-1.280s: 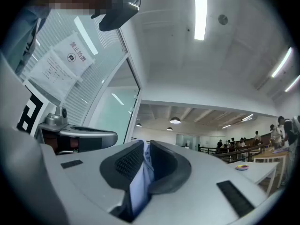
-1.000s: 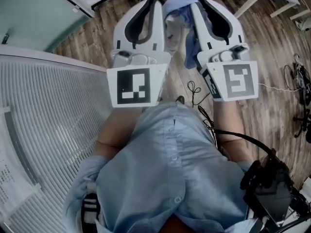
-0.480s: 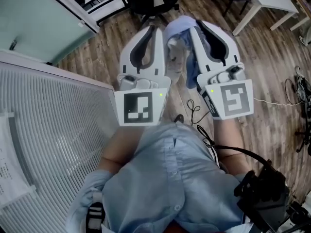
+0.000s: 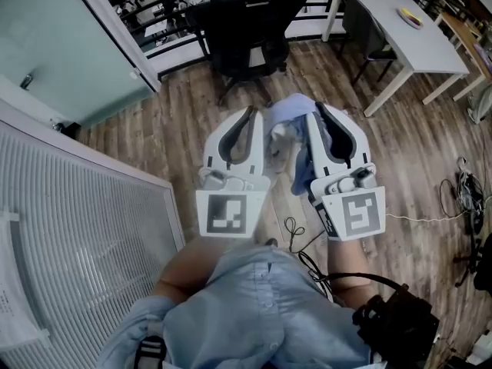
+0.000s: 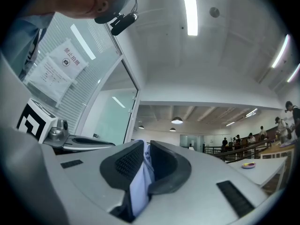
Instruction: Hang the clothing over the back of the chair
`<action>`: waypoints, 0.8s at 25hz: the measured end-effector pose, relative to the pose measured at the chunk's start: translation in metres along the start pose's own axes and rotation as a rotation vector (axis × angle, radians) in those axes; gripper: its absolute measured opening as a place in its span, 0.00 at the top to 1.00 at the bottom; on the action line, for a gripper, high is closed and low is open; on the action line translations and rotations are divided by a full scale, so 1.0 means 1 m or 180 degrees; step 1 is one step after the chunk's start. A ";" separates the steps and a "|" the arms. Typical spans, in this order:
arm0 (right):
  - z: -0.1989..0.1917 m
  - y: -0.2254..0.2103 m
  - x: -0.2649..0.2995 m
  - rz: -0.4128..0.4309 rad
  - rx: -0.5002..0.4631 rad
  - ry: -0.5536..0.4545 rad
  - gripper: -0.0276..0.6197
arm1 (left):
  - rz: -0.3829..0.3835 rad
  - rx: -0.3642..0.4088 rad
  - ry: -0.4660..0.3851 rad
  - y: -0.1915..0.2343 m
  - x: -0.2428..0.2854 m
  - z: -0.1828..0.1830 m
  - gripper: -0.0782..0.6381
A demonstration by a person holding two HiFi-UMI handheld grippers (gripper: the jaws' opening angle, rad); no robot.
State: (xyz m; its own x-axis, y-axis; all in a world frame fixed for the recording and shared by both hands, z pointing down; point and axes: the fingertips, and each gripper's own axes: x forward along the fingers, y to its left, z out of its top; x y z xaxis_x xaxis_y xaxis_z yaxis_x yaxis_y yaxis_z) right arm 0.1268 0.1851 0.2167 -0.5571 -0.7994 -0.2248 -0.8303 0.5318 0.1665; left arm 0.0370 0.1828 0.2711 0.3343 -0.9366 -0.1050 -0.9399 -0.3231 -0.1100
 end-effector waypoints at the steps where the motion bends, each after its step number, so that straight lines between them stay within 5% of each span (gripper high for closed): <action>1: -0.002 -0.004 0.011 -0.0003 -0.0011 -0.0011 0.88 | 0.0005 -0.0024 -0.0039 0.007 0.012 0.002 0.87; 7: -0.012 -0.019 0.084 -0.0051 -0.0044 -0.0114 0.88 | 0.0034 -0.0463 -0.0355 0.061 0.082 0.005 0.87; 15: -0.015 -0.050 0.181 -0.0235 -0.0173 -0.0256 0.88 | -0.0116 -0.0009 -0.0330 0.127 0.158 0.018 0.87; 20: -0.019 -0.060 0.214 -0.0266 -0.0217 -0.0249 0.88 | -0.0136 -0.0032 -0.0436 0.147 0.180 0.022 0.87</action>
State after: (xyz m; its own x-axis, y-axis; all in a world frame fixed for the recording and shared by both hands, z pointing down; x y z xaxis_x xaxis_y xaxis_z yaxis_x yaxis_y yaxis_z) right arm 0.0575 -0.0234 0.1767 -0.4875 -0.8145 -0.3145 -0.8726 0.4418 0.2083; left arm -0.0399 -0.0306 0.2143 0.3796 -0.8949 -0.2346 -0.9251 -0.3642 -0.1073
